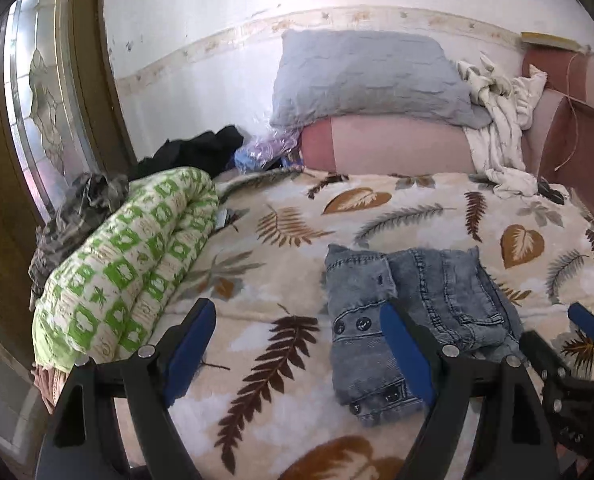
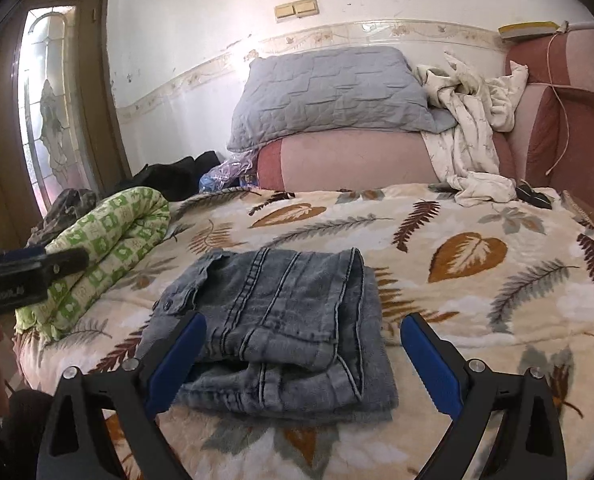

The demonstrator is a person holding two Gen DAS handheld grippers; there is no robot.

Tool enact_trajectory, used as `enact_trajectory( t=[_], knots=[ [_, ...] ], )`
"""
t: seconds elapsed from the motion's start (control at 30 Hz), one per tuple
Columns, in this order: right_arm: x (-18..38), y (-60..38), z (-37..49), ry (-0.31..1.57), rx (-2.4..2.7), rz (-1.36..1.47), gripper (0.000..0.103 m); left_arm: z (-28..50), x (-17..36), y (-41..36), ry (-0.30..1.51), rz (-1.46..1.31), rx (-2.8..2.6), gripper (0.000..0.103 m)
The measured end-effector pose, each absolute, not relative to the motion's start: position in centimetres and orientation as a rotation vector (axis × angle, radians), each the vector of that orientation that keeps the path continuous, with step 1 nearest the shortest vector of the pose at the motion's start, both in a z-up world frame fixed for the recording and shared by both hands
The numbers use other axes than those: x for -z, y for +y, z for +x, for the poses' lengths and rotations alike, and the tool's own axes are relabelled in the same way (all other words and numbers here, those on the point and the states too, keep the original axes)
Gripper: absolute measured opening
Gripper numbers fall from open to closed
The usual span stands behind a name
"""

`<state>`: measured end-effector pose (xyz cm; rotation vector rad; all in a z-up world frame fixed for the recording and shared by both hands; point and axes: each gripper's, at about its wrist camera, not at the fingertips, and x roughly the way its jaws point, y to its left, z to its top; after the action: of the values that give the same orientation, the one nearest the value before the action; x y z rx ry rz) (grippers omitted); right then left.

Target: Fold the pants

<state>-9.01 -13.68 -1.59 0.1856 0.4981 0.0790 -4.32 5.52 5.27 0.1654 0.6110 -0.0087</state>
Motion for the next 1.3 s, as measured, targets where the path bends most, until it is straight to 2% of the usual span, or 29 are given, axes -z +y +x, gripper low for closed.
enact_trajectory(
  t=[0.57,1.3],
  knots=[
    [-2.8,-9.9,-10.9,0.492,-0.118,0.118,0.1,-5.3,-5.1,8.3,0.613,0.123,0.08,0.085],
    [-1.0,-6.8,-8.6,0.561,-0.153,0.06,0.1,-3.9,-2.9,10.4,0.694,0.07,0.083,0.085]
  ],
)
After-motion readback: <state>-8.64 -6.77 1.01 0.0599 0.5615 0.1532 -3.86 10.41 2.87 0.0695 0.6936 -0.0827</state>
